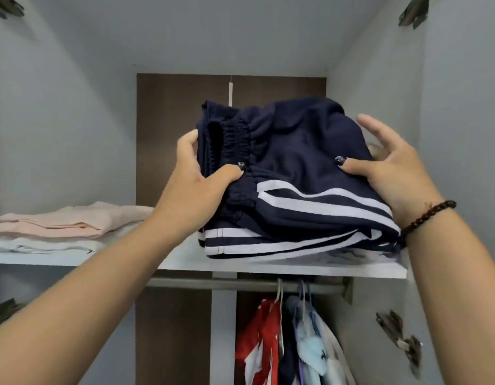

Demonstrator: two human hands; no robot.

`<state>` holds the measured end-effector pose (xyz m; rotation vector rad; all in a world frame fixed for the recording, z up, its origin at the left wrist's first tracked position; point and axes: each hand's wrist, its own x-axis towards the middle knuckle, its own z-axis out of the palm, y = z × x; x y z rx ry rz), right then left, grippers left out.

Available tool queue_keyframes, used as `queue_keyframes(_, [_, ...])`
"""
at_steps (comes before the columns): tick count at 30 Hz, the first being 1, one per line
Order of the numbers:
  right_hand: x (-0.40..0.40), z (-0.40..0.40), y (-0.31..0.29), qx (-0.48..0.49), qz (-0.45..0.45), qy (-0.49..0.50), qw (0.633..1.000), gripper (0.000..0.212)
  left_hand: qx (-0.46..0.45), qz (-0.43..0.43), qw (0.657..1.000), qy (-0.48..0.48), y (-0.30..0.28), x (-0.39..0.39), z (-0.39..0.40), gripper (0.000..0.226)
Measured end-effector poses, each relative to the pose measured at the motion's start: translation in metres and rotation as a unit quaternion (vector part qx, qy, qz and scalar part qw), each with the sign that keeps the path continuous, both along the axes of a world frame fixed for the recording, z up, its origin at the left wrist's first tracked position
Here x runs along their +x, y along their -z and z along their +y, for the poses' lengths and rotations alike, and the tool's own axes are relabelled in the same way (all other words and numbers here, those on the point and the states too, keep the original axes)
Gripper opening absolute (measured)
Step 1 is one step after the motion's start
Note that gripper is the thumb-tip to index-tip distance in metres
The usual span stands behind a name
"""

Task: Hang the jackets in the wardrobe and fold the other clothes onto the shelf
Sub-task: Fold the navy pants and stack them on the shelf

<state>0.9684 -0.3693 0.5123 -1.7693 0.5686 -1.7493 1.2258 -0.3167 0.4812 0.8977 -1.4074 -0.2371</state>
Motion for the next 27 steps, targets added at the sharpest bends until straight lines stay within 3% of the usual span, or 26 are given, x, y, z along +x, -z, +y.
queue_keyframes(5, [-0.018,-0.049,-0.051,-0.133,0.129,0.247,0.951,0.053,0.076,0.031,0.997,0.002,-0.053,-0.025,-0.073,0.074])
queue_keyframes(8, [-0.023,-0.079,-0.065,-0.109,0.2,0.367,0.902,0.053,0.118,0.084,0.987,0.065,-0.062,-0.041,-0.113,0.07])
queue_keyframes(10, [-0.021,-0.101,-0.066,-0.064,0.295,0.431,0.85,0.055,0.151,0.103,0.979,0.087,-0.047,-0.054,-0.139,0.064])
queue_keyframes(13, [-0.019,-0.137,-0.044,0.052,0.492,0.426,0.757,0.049,0.279,0.12,0.943,0.136,-0.004,-0.069,-0.166,0.076])
queue_keyframes(15, [-0.017,-0.157,-0.02,0.133,0.612,0.388,0.676,0.037,0.336,0.112,0.921,0.164,0.009,-0.07,-0.177,0.063])
queue_keyframes(16, [-0.016,-0.164,-0.011,0.156,0.636,0.369,0.66,0.035,0.348,0.1,0.915,0.176,0.01,-0.066,-0.183,0.051])
queue_keyframes(19, [-0.016,-0.17,-0.008,0.153,0.581,0.365,0.711,0.031,0.362,0.076,0.906,0.204,-0.002,-0.06,-0.19,0.021])
queue_keyframes(22, [-0.022,-0.167,-0.015,0.096,0.46,0.413,0.78,0.026,0.348,0.04,0.915,0.202,-0.009,-0.062,-0.193,0.042])
queue_keyframes(24, [-0.022,-0.164,-0.013,0.108,0.484,0.421,0.759,0.024,0.362,0.001,0.913,0.19,-0.003,-0.061,-0.194,0.044])
queue_keyframes(27, [-0.014,-0.158,-0.003,0.146,0.542,0.429,0.708,0.027,0.382,-0.071,0.907,0.164,0.004,-0.056,-0.186,0.019])
